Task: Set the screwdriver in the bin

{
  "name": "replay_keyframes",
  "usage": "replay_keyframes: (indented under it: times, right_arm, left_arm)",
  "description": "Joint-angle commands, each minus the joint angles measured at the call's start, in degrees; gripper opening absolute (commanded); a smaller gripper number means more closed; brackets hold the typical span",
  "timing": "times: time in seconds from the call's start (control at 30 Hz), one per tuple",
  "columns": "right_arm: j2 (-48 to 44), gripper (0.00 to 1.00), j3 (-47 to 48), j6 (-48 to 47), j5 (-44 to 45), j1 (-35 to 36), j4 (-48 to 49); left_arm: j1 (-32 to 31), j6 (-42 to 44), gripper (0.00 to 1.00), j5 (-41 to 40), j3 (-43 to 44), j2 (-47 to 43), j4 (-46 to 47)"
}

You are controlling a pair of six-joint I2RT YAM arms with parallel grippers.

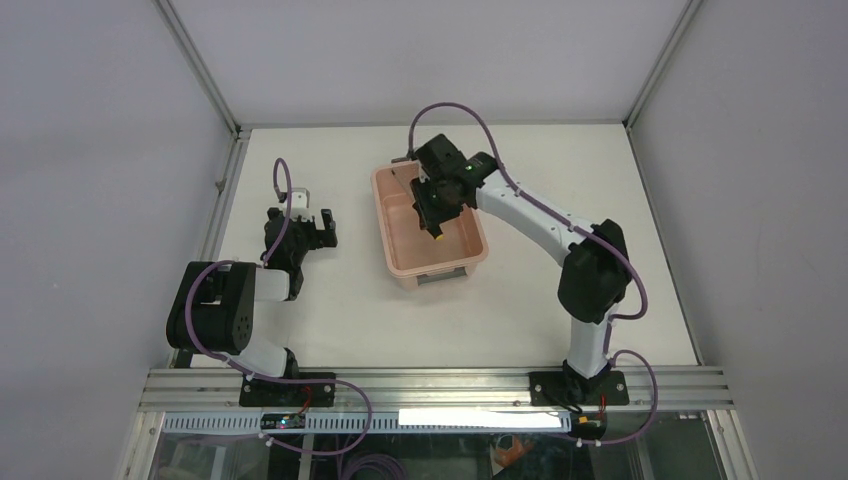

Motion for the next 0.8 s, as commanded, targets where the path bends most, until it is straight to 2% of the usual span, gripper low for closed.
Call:
replay_keyframes:
  times: [0.0,0.3,0.6,0.77]
  right_arm:
    - [-2.2,0.04,-7.3,1.9,-3.0,1.5,11.0]
    - [4.2,0.06,-10.3,2.3,0.4,1.6,11.7]
    - [11.7,0.16,-8.3,3.7,3.8,1.4,11.1]
    - [12.4,0.27,-7.0,5.1,3.5,1.4,10.2]
  left_arm:
    - [-0.4,-1.0,0.99,0.6,0.0,-1.6,1.5]
    - [-0.4,-1.0,0.99,0.6,0.0,-1.6,1.5]
    - [-0.4,-1.0,0.99,0.6,0.0,-1.6,1.5]
    - [-0.4,-1.0,0.99,0.6,0.0,-1.6,1.5]
